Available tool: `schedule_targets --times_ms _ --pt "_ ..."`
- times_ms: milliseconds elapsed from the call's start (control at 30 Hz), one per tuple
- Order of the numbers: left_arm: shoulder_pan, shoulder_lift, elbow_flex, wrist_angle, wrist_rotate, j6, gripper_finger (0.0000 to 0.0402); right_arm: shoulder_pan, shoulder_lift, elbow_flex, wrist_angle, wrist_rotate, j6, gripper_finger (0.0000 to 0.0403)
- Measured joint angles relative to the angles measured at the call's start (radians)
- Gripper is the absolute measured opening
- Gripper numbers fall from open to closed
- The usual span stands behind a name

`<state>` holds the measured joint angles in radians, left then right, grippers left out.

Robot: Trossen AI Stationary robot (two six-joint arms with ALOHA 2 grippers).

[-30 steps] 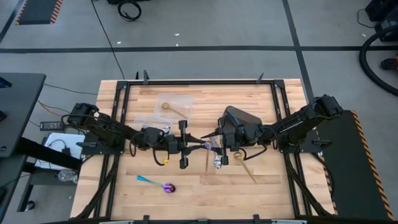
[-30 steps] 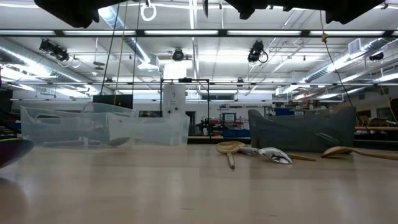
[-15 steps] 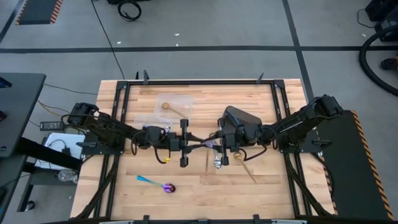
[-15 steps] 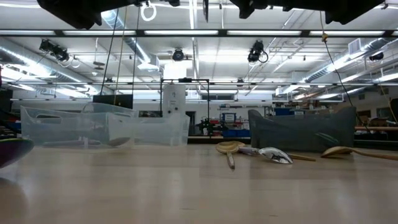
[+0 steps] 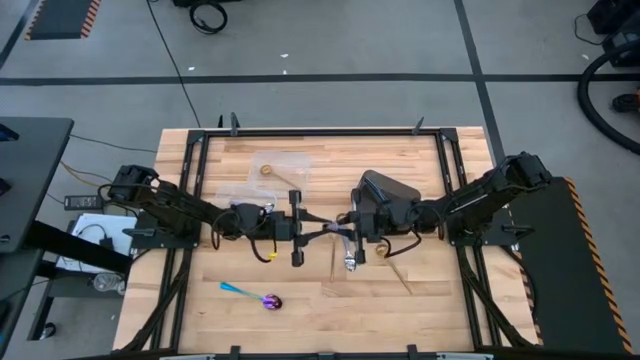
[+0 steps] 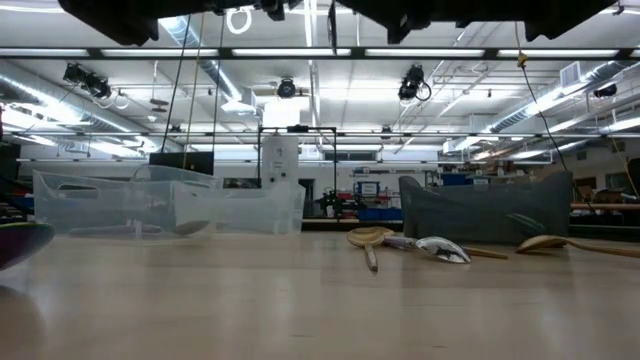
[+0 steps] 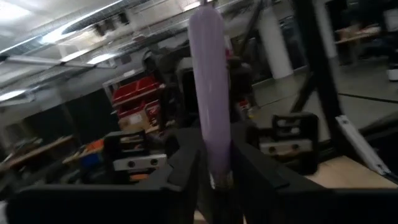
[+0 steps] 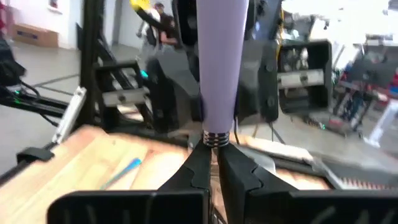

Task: Sort silverware by color (type)
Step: Put the blue spoon into the bottom transparent bin

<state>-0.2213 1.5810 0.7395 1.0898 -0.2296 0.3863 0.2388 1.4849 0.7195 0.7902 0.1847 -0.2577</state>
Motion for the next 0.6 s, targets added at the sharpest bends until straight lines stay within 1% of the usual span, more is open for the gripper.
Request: schedule_targets --times_ms 100,200,300,367,400,500,600 --pt "-0.019 -0.024 0.0 -0.073 -0.079 -0.003 0.013 -0.002 0.0 0.0 -0.05 0.023 0.036 0.002" --pt "-0.05 -0.068 0.0 -0.193 -0.138 0.032 0.0152 0.0 0.002 -0.001 -0.141 0.054 0.091 0.0022" --pt "-0.088 -0.118 0.001 -0.325 -0.246 0.057 0.0159 -0.002 0.002 -0.002 -0.192 0.076 0.168 0.0022" --pt "-0.109 -0.15 0.001 -0.421 -0.33 0.074 0.0157 -0.01 0.002 -0.002 -0.223 0.08 0.242 0.0023" --pt "-0.12 -0.165 0.001 -0.464 -0.356 0.078 0.0156 -0.016 0.002 -0.002 -0.241 0.079 0.285 0.0023" --pt "-0.138 -0.181 0.035 -0.644 -0.381 0.07 0.0153 -0.047 0.002 -0.002 -0.312 0.025 0.427 0.0023" --pt "-0.147 -0.17 0.108 -0.866 -0.382 0.034 0.0153 -0.083 0.002 -0.002 -0.394 -0.046 0.571 0.0024"
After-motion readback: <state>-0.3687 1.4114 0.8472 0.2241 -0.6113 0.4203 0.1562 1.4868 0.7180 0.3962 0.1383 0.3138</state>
